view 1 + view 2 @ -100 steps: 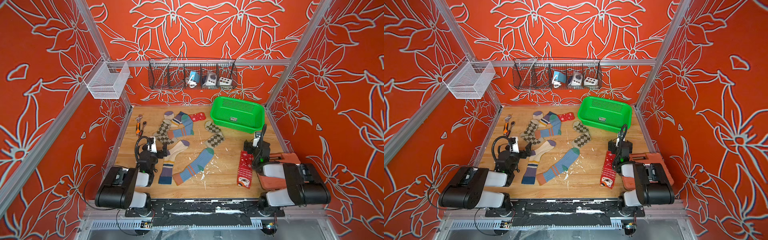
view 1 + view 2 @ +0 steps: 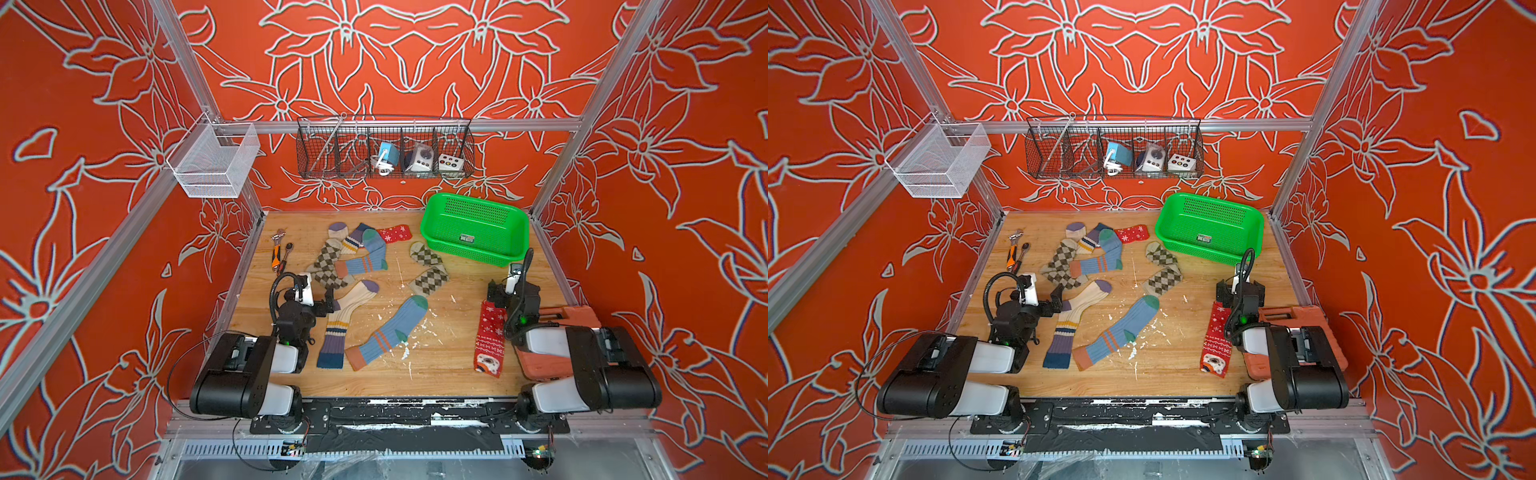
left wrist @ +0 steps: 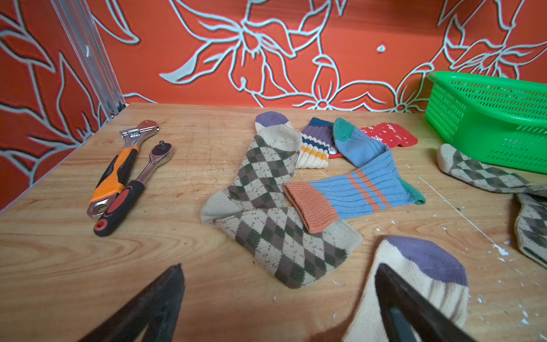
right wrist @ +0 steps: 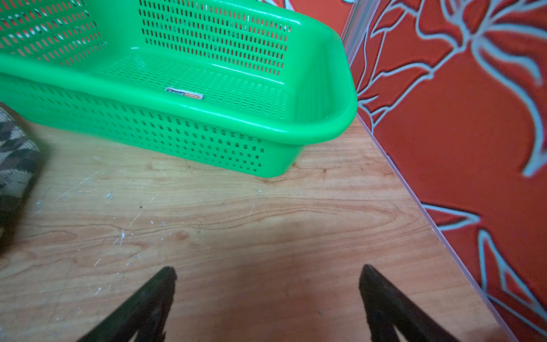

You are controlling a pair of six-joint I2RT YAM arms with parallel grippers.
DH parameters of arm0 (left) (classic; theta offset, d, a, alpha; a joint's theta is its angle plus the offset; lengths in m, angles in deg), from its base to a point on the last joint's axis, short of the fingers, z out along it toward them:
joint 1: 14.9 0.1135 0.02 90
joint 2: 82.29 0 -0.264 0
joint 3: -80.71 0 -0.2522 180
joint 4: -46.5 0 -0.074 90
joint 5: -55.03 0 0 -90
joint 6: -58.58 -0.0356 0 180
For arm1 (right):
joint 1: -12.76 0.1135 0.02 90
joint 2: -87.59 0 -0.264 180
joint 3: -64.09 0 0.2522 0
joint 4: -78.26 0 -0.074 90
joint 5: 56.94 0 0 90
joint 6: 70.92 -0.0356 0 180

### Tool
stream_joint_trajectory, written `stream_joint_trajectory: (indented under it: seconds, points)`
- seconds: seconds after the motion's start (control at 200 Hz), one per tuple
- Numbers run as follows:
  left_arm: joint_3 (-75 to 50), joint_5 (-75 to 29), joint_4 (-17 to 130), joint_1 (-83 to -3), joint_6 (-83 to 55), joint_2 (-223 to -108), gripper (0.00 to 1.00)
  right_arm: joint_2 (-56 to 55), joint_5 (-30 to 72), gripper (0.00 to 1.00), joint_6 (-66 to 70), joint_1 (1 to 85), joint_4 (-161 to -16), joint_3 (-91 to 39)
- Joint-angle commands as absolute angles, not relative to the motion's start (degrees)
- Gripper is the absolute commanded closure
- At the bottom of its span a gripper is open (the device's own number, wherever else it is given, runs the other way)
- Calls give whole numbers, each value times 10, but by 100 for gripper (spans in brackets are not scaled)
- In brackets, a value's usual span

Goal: Place the socks together as a pair
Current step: Move the bin to the center of the board.

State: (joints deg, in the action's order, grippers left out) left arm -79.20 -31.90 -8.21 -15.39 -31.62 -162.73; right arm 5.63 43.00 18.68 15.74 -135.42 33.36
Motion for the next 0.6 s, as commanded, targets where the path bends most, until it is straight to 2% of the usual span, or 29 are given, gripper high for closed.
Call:
stream_joint_trajectory:
  seconds: [0.0,0.1,0.17,0.245,0.305,0.425,0.47,0.49,0.54,0.565,0.595]
  points:
    - [-784,-321,-89,-157,-326,-1628,2,61,424,2,189,155,-1366,328]
    - [-781,-362,-77,-167,-320,-1617,2,75,448,2,177,156,-1391,344]
    - [-773,-401,-33,-184,-324,-1578,2,123,438,2,183,156,-1357,347]
    - [-736,-448,85,-201,-309,-1518,2,200,449,2,177,155,-1232,310]
    - [-699,-473,173,-202,-259,-1480,2,259,491,2,117,155,-1088,253]
    - [-656,-401,230,-202,-161,-1444,2,316,483,2,-32,154,-893,172]
    - [-631,-360,249,-203,-137,-1446,2,329,457,2,-54,154,-882,169]
    - [-619,-345,254,-203,-127,-1451,2,333,430,9,-49,154,-899,173]
    - [-596,-324,254,-202,-88,-1475,2,328,345,33,-25,153,-931,169]
    - [-585,-315,251,-201,-65,-1490,2,317,311,39,-22,153,-932,159]
    - [-572,-293,238,-199,-48,-1512,2,298,277,41,-20,154,-922,138]
